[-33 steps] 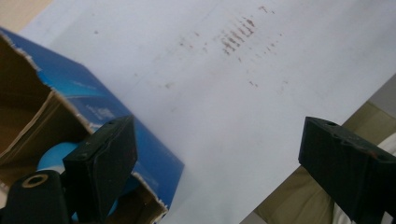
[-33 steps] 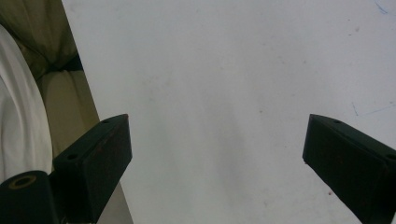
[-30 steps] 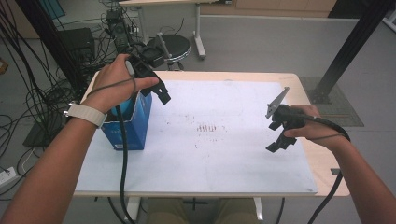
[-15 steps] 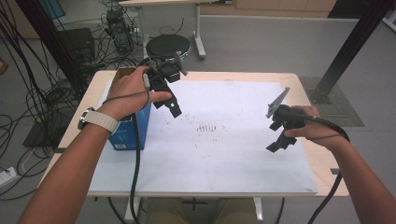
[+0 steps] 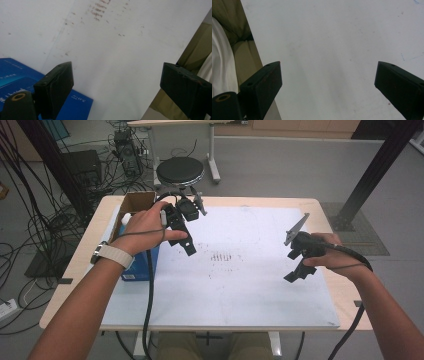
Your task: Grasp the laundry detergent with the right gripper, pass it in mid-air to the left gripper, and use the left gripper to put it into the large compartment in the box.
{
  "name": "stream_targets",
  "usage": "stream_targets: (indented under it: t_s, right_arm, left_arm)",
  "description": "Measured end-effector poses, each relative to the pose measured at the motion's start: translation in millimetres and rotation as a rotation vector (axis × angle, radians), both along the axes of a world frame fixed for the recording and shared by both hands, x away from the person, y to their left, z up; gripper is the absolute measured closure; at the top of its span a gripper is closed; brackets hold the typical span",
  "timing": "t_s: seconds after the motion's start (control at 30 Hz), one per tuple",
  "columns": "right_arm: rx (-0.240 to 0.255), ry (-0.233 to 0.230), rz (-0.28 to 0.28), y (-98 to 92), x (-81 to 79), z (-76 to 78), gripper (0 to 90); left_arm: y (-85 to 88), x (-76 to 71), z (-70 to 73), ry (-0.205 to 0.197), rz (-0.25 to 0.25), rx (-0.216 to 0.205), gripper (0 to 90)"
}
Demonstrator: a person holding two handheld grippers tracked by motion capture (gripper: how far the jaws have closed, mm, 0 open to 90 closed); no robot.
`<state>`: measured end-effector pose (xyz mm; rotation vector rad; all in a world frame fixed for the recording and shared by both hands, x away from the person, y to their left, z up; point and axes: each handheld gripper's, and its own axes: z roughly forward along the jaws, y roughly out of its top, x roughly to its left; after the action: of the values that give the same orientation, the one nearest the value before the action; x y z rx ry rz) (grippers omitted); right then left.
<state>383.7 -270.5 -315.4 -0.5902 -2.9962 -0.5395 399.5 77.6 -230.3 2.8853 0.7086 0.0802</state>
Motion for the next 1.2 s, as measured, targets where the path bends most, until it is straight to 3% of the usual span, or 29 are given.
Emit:
stream_targets:
  t_s: [0.37, 1.2]
  right_arm:
    - [0.002, -0.008, -0.01, -0.1, -0.4, -0.5, 7.4]
    - [0.013, -0.024, -0.018, -3.0, -5.1, -2.9, 7.1]
  left_arm:
    - [-6.3, -4.7, -18.5, 0.007, -0.03, 0.024, 12.0]
    - [-3.1, -8.8, -25.2, 0.005, -0.001, -0.011, 12.0]
